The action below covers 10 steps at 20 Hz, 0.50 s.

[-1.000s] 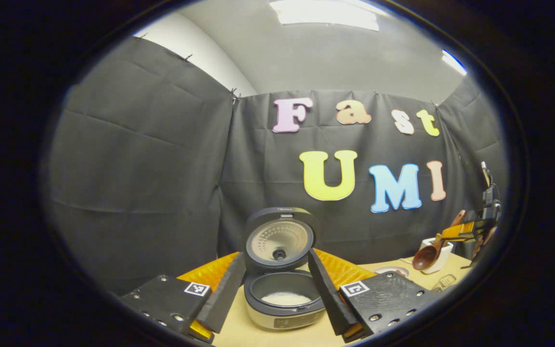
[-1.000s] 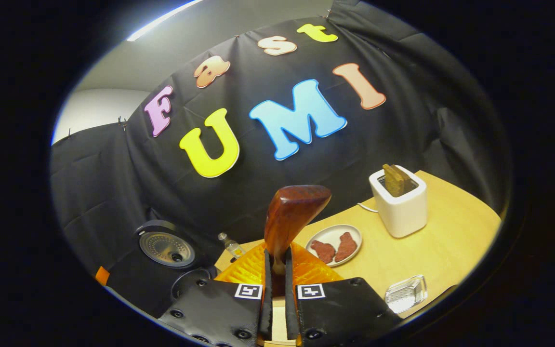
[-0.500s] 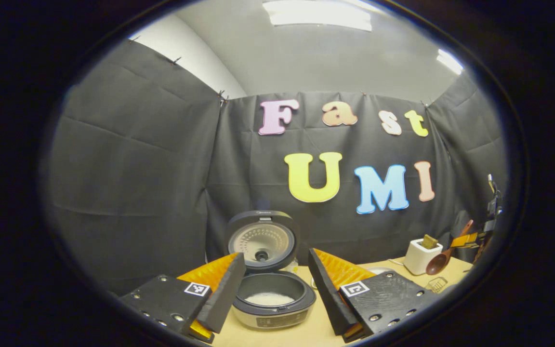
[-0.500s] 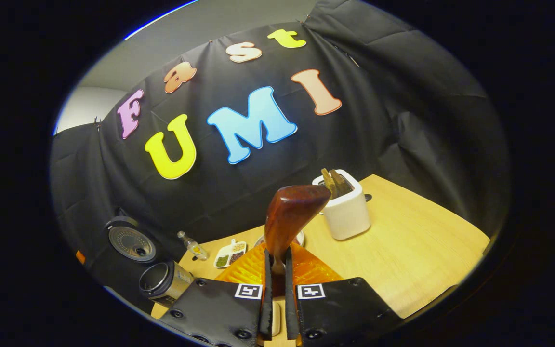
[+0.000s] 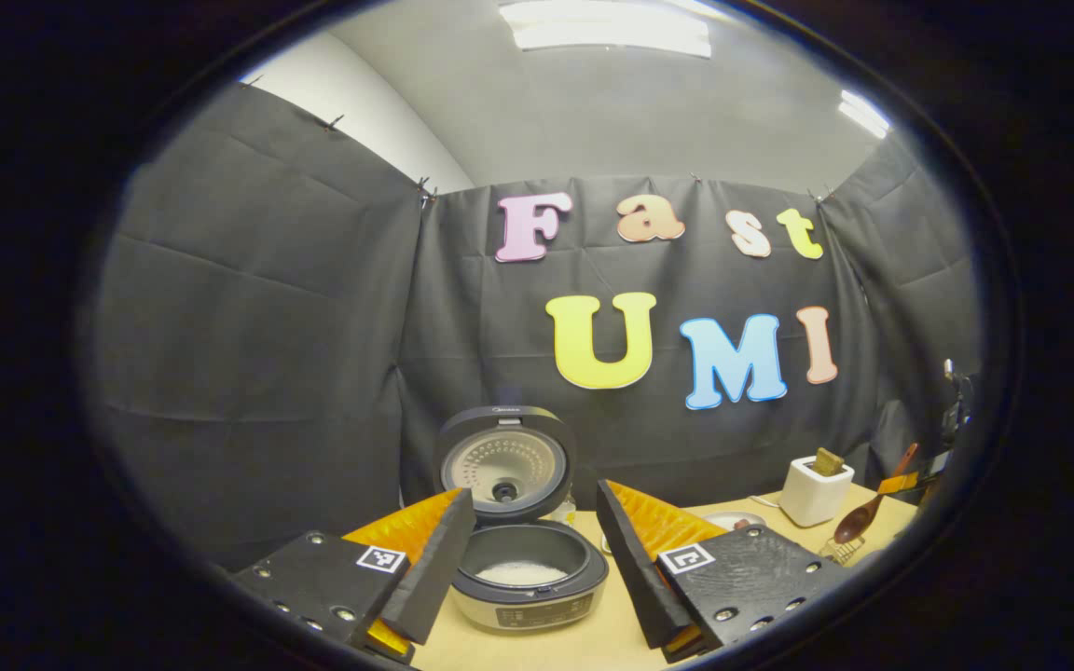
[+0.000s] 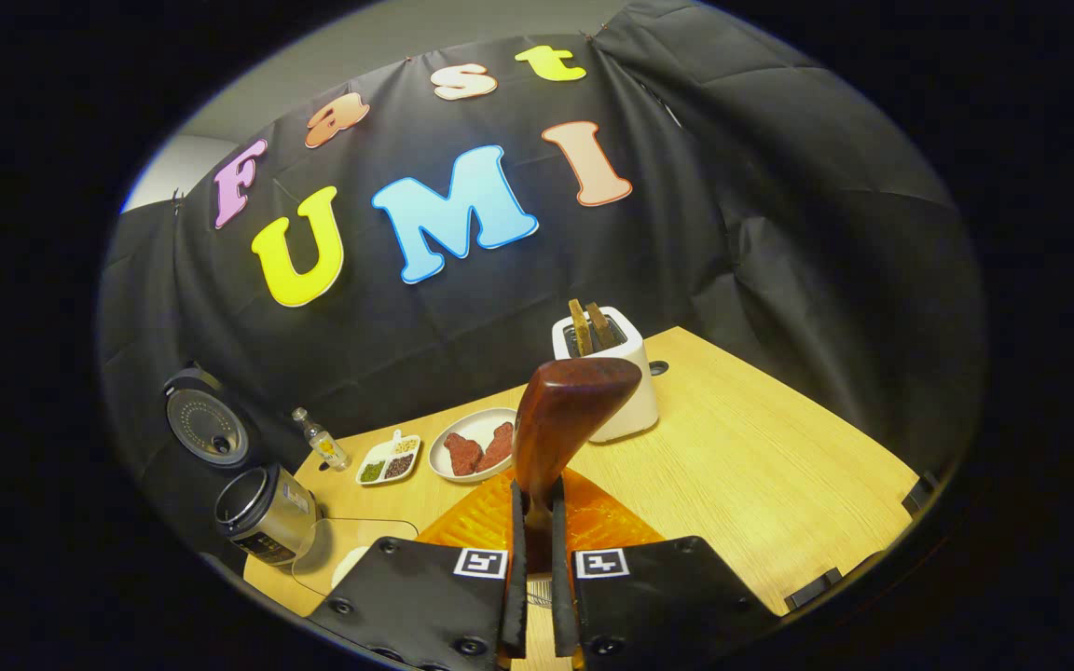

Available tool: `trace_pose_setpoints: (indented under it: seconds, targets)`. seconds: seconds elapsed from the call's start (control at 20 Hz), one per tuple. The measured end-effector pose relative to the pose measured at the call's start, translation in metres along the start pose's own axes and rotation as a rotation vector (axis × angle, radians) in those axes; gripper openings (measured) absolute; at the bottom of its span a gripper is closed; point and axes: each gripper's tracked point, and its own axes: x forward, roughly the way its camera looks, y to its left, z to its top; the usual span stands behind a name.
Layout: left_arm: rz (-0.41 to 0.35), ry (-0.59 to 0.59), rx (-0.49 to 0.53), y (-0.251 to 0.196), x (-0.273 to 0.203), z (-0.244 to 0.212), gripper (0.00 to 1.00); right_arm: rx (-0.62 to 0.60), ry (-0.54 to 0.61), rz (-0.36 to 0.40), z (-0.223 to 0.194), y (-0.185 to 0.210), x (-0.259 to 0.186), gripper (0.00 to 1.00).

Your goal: Close the left gripper, press the button to open the rice cooker; take a wooden spoon from the chopstick holder with the right hand, scoop a spoonful of rice and pour it into the rice cooker, then put the wooden spoon back into the chopstick holder.

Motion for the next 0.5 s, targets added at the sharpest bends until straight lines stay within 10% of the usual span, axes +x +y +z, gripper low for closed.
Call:
trace_pose_setpoints:
  seconds: [0.5]
  targets:
    - [0.016, 0.006, 0.026, 0.006, -0.009, 0.003, 0.83, -0.031, 0.122, -0.017, -0.058, -0.010, 0.013, 0.13]
